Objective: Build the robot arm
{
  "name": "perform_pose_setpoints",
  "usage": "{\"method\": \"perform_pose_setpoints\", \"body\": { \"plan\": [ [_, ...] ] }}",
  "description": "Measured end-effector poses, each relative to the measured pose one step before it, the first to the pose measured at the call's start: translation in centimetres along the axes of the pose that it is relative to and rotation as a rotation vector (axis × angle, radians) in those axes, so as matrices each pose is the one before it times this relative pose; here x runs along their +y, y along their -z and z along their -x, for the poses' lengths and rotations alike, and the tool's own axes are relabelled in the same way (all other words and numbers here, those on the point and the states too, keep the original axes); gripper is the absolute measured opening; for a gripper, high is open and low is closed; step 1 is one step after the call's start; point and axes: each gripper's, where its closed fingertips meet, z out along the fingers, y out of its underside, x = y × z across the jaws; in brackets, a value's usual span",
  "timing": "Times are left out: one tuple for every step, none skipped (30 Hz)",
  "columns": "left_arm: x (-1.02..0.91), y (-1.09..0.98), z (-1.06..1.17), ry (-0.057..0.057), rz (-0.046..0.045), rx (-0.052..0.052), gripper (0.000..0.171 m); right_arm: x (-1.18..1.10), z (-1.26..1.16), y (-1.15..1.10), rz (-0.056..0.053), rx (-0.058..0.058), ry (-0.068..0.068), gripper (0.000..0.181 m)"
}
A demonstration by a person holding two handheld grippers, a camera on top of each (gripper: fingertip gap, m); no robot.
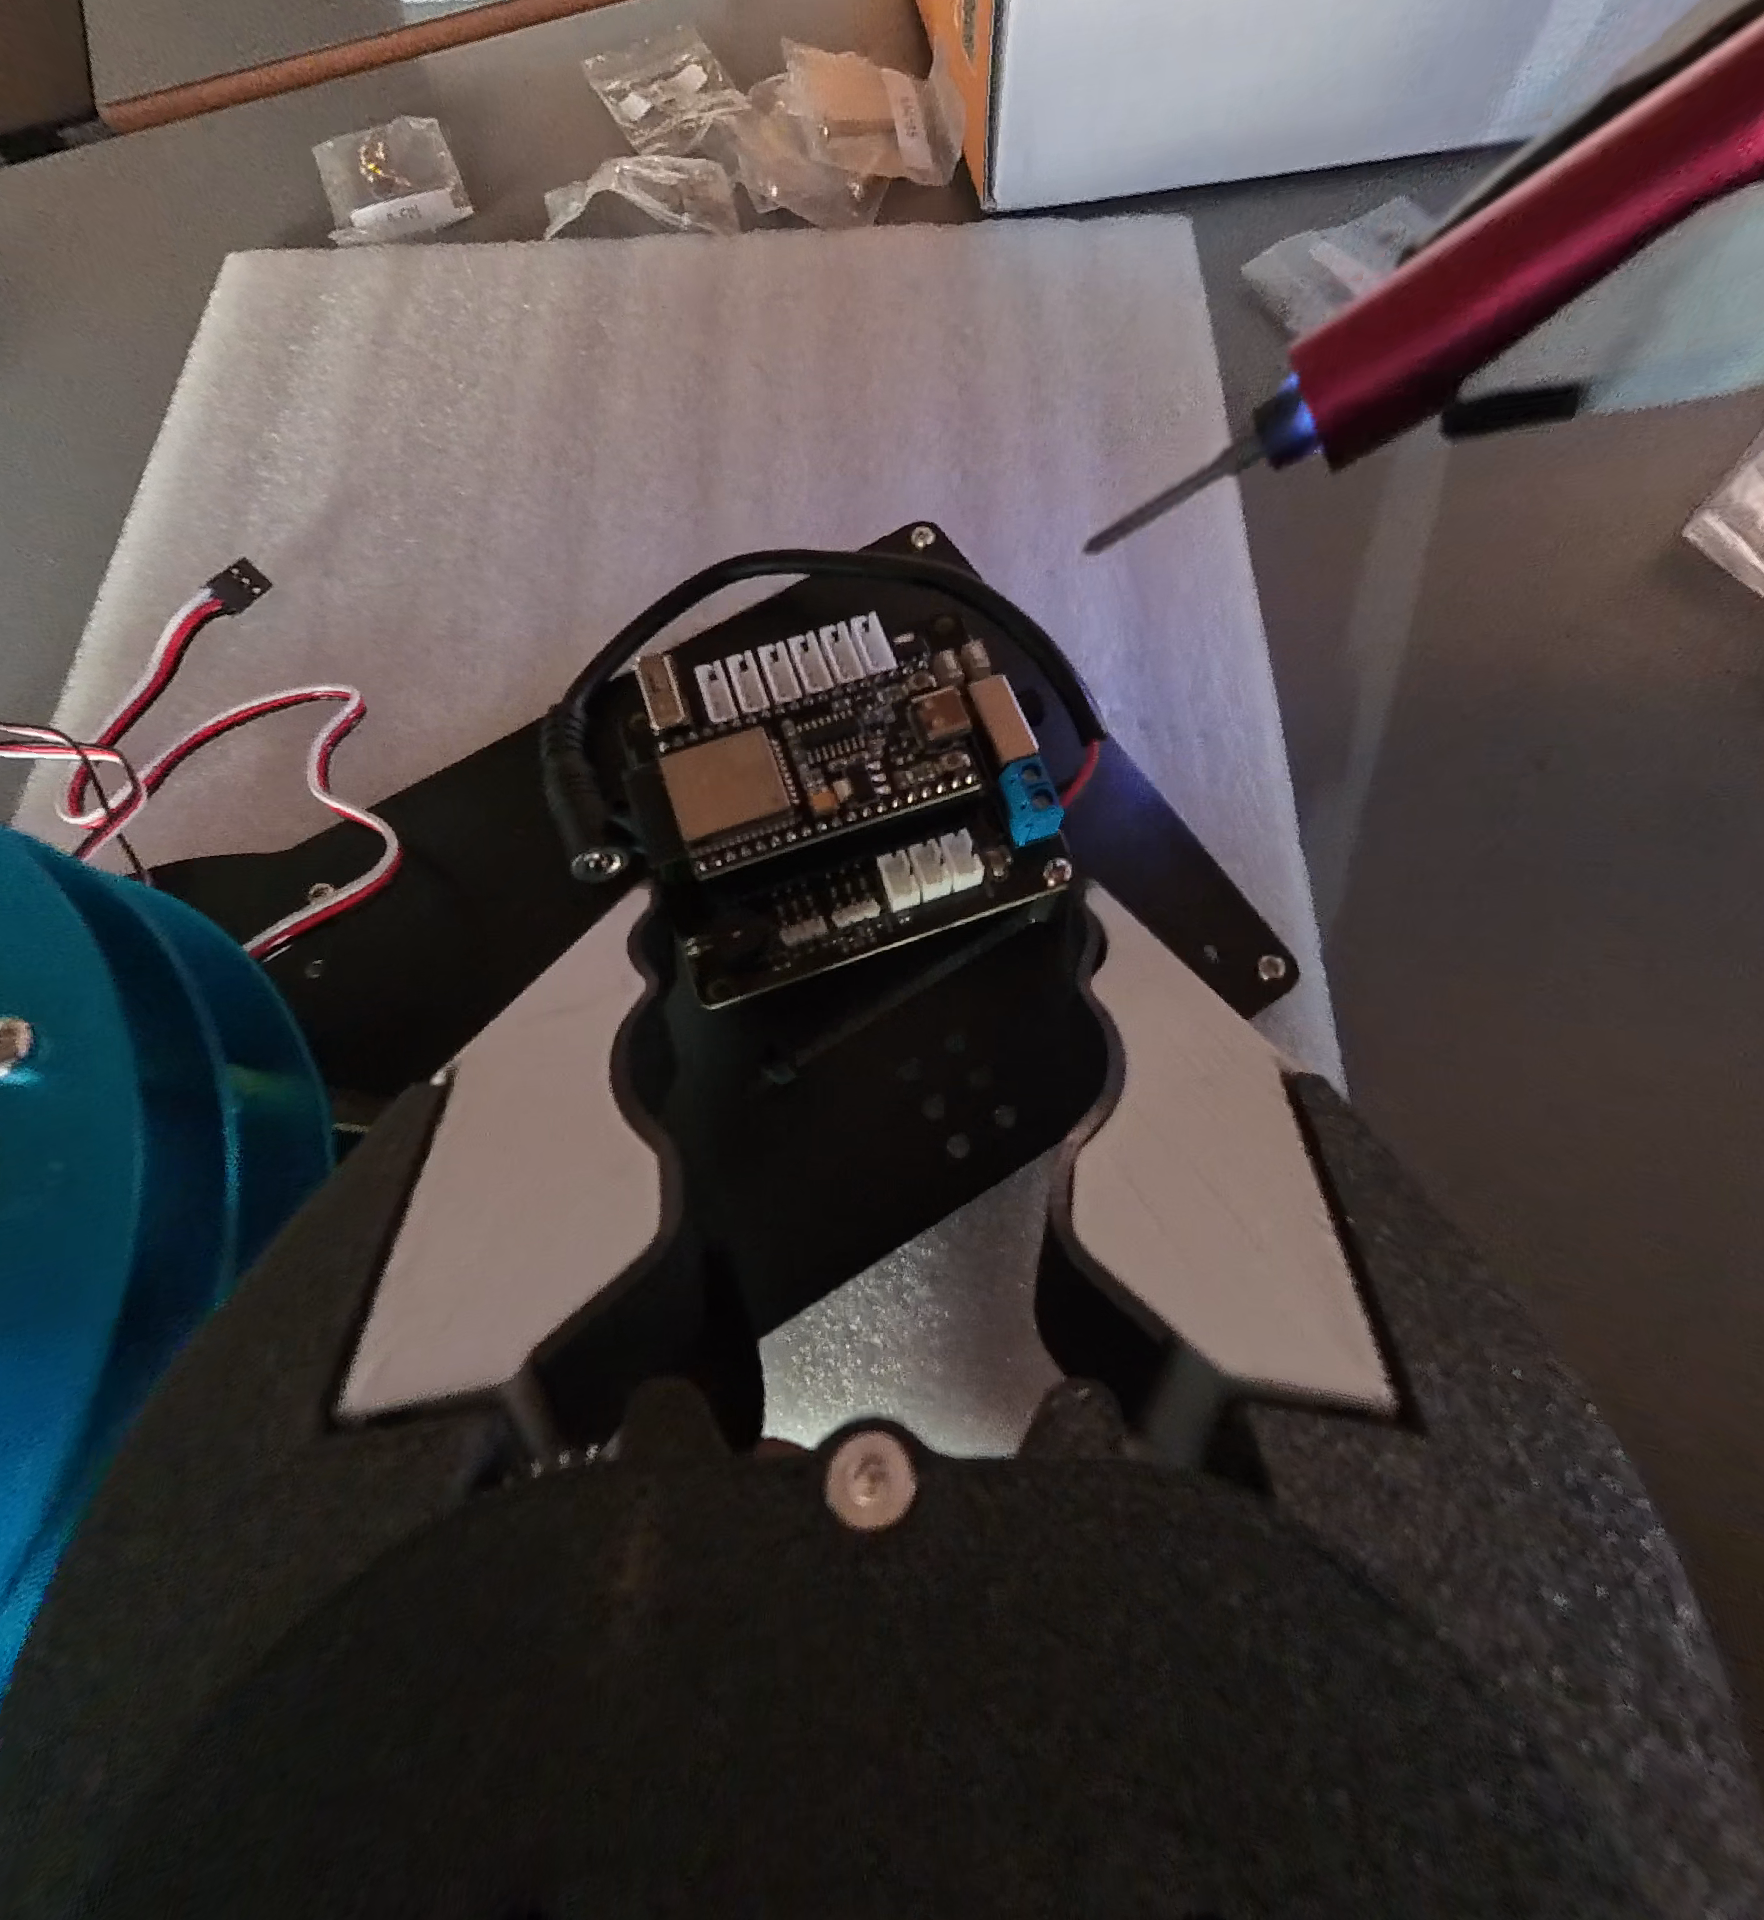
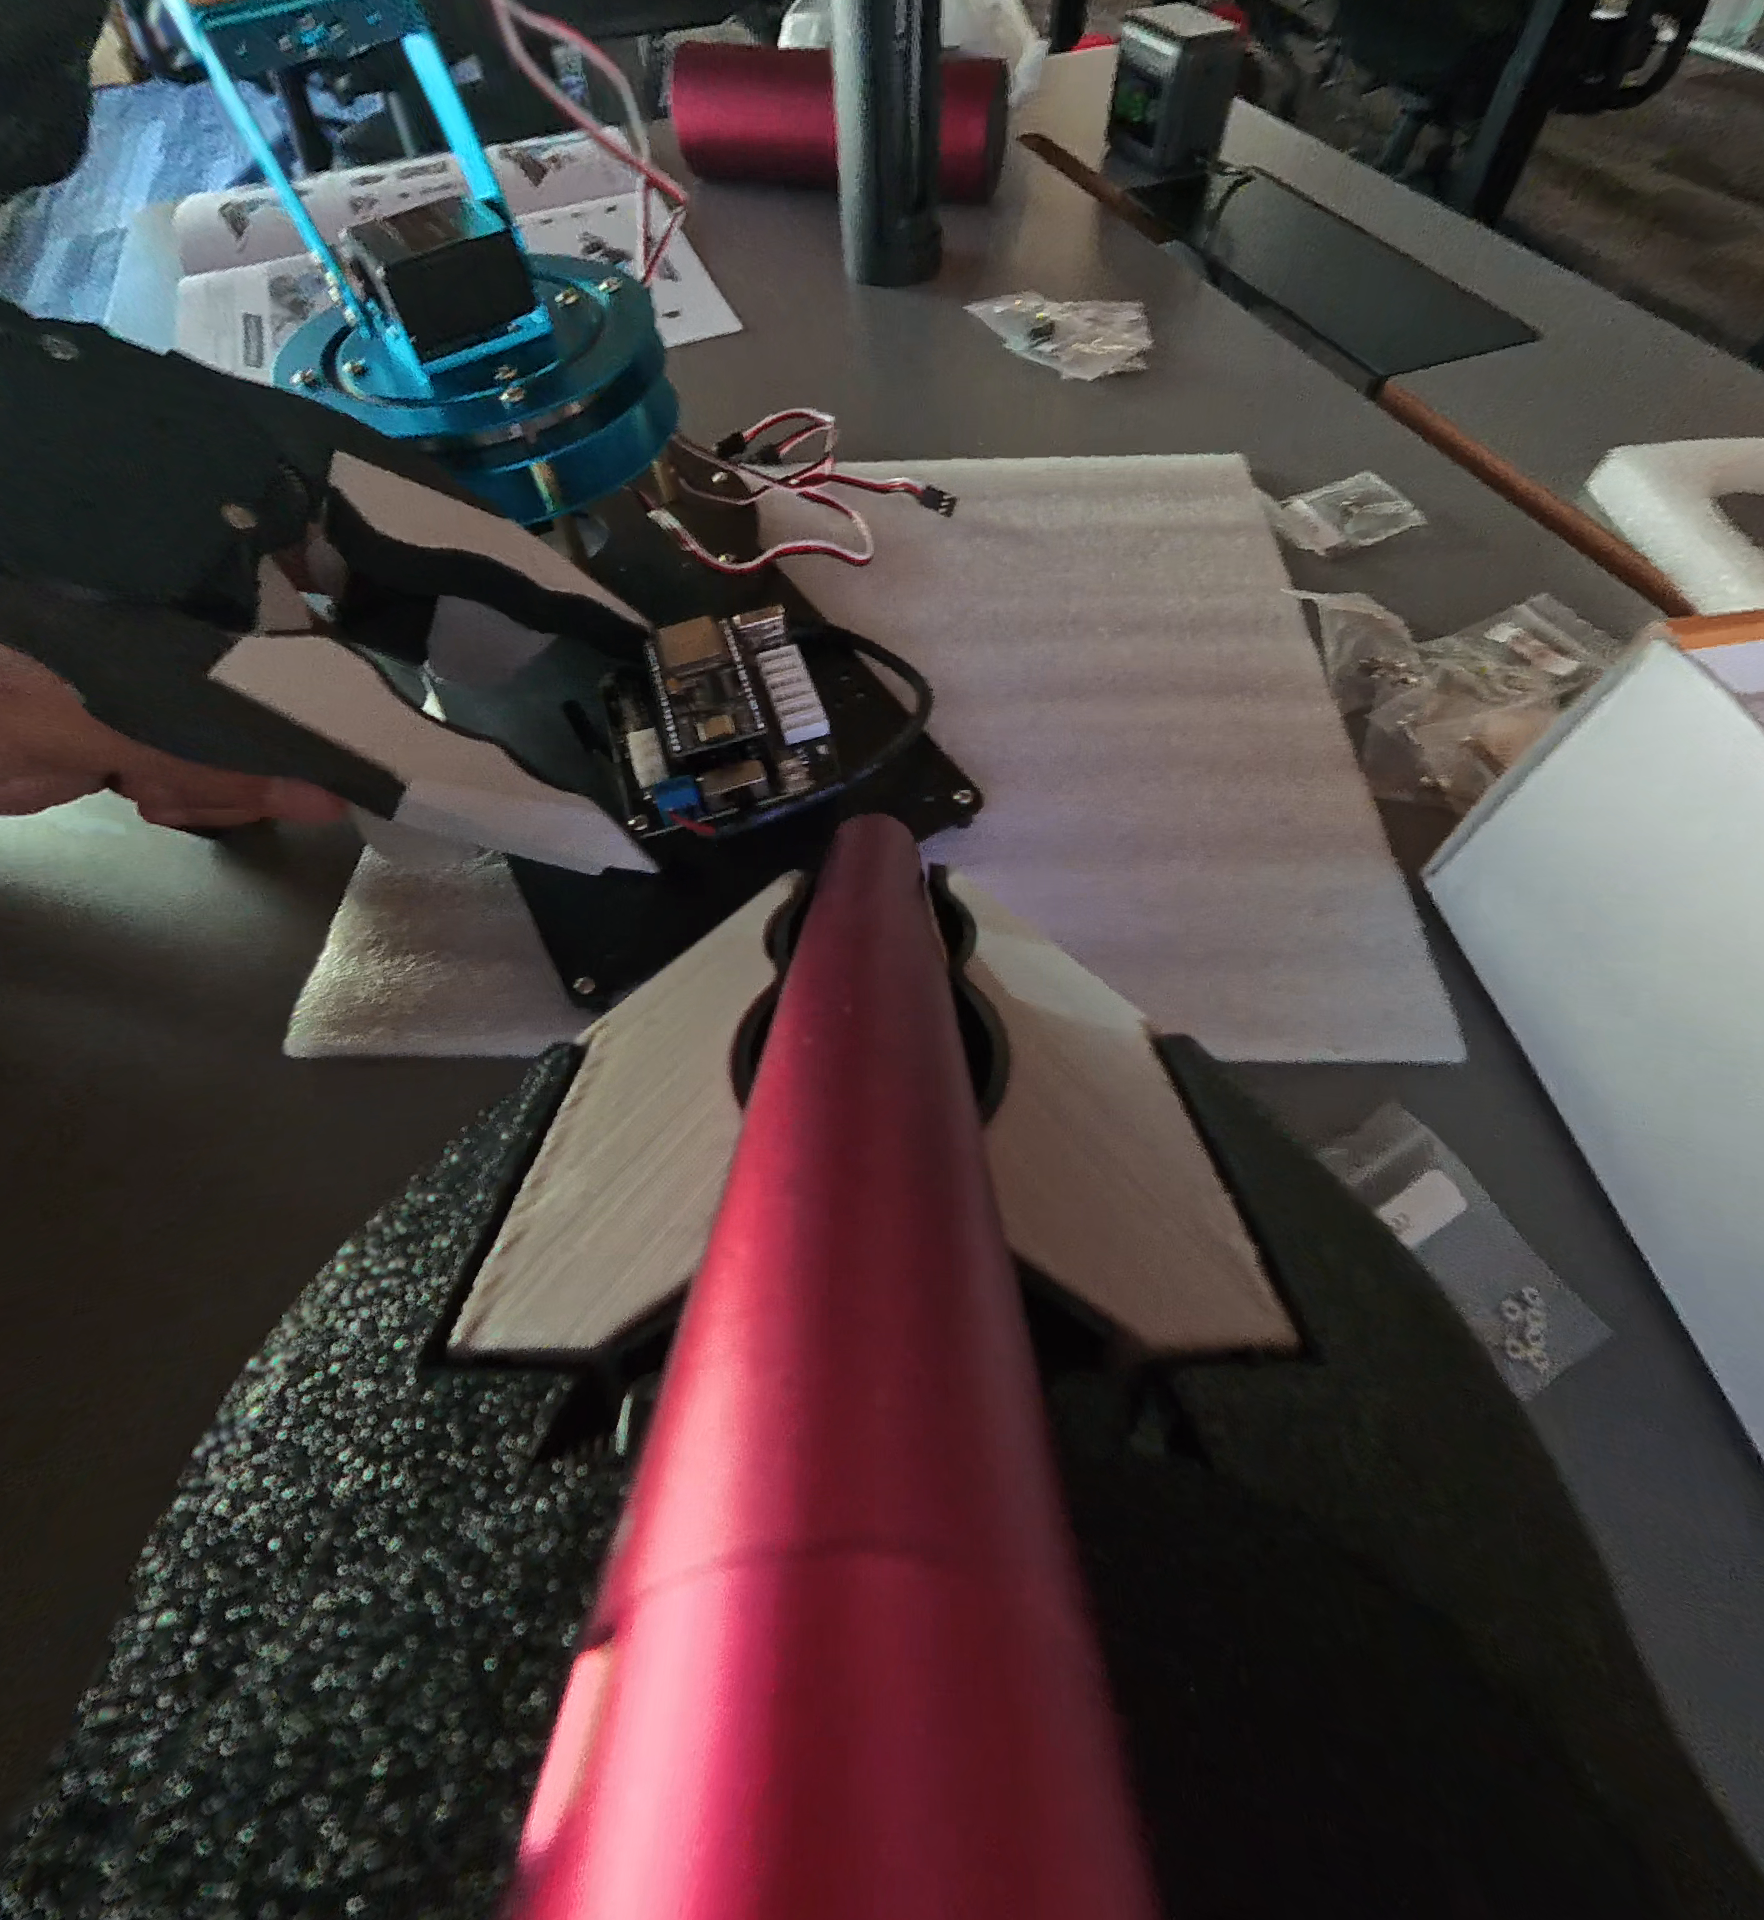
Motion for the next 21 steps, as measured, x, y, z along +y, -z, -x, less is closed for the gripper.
{"method": "perform_pose_setpoints", "body": {
  "plan": [
    [0.078, 0.061, 0.012, -0.0056, 0.00148, -0.0100, 0.073, 0.093, 0.420, -0.206, 0.0081, -0.0108, 0.0063, 0.021],
    [0.074, 0.103, -0.011, -0.0015, -0.00009, -0.0070, 0.073, 0.057, 0.448, -0.259, 0.0029, -0.0179, -0.0099, 0.022],
    [0.085, 0.109, -0.025, 0.0016, 0.00031, -0.0029, 0.073, 0.012, 0.573, -0.329, -0.0015, -0.0303, -0.0299, 0.021],
    [0.091, 0.116, -0.034, 0.0008, 0.00019, -0.0004, 0.073, 0.115, 0.572, -0.355, 0.0052, -0.0332, -0.0330, 0.021],
    [0.077, 0.103, -0.026, -0.0004, -0.00037, 0.0008, 0.072, 0.195, 0.264, -0.332, 0.0117, -0.0136, -0.0215, 0.022],
    [0.059, 0.083, -0.038, -0.0021, -0.00067, 0.0023, 0.072, 0.183, 0.006, -0.256, 0.0099, 0.0018, -0.0133, 0.022],
    [0.039, 0.075, -0.018, -0.0013, -0.00115, 0.0042, 0.072, 0.204, -0.030, -0.171, 0.0133, 0.0040, -0.0030, 0.022],
    [-0.021, 0.025, -0.027, 0.0021, -0.00383, 0.0072, 0.073, 0.056, -0.041, -0.076, 0.0040, 0.0048, 0.0050, 0.022],
    [-0.055, -0.039, -0.037, 0.0035, -0.00360, 0.0114, 0.074, -0.095, 0.020, -0.062, -0.0053, 0.0002, 0.0006, 0.021],
    [-0.030, -0.093, -0.035, 0.0072, -0.00020, 0.0151, 0.075, -0.143, -0.055, -0.123, -0.0065, 0.0019, -0.0115, 0.021],
    [-0.011, -0.166, -0.066, 0.0115, 0.00476, 0.0191, 0.080, -0.066, -0.130, -0.187, -0.0024, 0.0062, -0.0166, 0.022],
    [0.013, -0.163, -0.097, 0.0121, 0.00701, 0.0205, 0.082, 0.013, -0.211, -0.250, 0.0036, 0.0130, -0.0133, 0.021],
    [-0.091, -0.092, -0.047, 0.0086, 0.00043, 0.0132, 0.083, -0.030, -0.266, -0.270, 0.0024, 0.0191, -0.0046, 0.021],
    [-0.076, -0.030, -0.027, 0.0033, -0.00094, 0.0069, 0.083, -0.067, -0.189, -0.235, 0.0029, 0.0148, -0.0006, 0.021],
    [0.022, -0.017, -0.029, -0.0045, 0.00386, 0.0011, 0.084, -0.146, 0.079, -0.199, -0.0008, -0.0022, 0.0008, 0.021],
    [0.121, 0.016, 0.046, -0.0155, 0.00590, -0.0069, 0.082, -0.205, 0.137, -0.132, -0.0041, -0.0064, -0.0030, 0.021],
    [0.103, 0.074, 0.043, -0.0182, 0.00304, -0.0089, 0.081, -0.155, 0.036, -0.117, -0.0009, -0.0007, -0.0023, 0.020],
    [0.094, 0.134, 0.017, -0.0057, 0.00122, -0.0047, 0.081, -0.106, 0.043, -0.138, 0.0016, -0.0010, -0.0026, 0.020],
    [0.113, 0.132, -0.023, 0.0037, 0.00223, 0.0009, 0.080, -0.127, 0.059, -0.117, 0.0027, -0.0008, -0.0030, 0.021],
    [0.106, 0.149, -0.008, 0.0012, 0.00121, 0.0012, 0.079, -0.117, 0.048, -0.118, 0.0057, 0.0019, 0.0041, 0.021],
    [0.105, 0.134, 0.032, -0.0009, 0.00101, -0.0010, 0.078, -0.121, 0.068, -0.107, 0.0047, 0.0036, 0.0066, 0.020]
  ]
}}
